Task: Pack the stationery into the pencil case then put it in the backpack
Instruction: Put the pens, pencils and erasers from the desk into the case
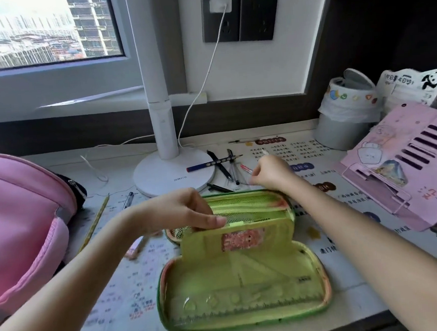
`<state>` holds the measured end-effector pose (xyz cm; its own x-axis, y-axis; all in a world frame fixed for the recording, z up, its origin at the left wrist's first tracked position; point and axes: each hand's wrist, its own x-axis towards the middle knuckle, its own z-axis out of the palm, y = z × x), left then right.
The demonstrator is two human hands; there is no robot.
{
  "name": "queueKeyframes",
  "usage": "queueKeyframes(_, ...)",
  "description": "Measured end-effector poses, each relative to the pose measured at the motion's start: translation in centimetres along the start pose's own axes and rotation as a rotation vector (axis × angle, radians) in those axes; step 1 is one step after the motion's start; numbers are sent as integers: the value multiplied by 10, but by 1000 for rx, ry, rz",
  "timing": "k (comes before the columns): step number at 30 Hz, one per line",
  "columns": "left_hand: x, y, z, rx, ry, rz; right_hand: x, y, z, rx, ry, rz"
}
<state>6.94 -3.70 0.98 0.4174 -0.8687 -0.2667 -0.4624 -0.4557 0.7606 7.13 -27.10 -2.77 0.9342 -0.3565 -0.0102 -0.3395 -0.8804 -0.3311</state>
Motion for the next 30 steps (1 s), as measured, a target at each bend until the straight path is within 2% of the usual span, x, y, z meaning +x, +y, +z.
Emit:
queueKeyframes(3, 11, -1, -4, 75, -50, 26, 15, -15, 9, -97, -71, 66)
queueKeyframes(6, 22, -2, -5, 123, -28, 13, 29, -27, 17, -68, -121, 96)
queueKeyframes(8, 30, -3, -5, 157, 83, -9, 34, -31, 17, -46, -156, 105)
queueKeyframes(12, 58, -10, -10, 472, 449, -26, 34, -28, 12, 34, -194, 91)
queueKeyframes(17, 106, -26, -13, 611, 485, -171, 37, -14, 6, 48, -215, 132)
queueKeyframes(21, 137, -28, -9, 583, 514, -247, 38, -14, 3, 64, -236, 153)
queueKeyframes(25, 151, -24, -6, 492, 456, -282, 39, -9, 2, 34, -213, 154)
queueKeyframes(30, 153, -17, -1, 341, 512, -299, 40, -11, 19, 14, -24, 209)
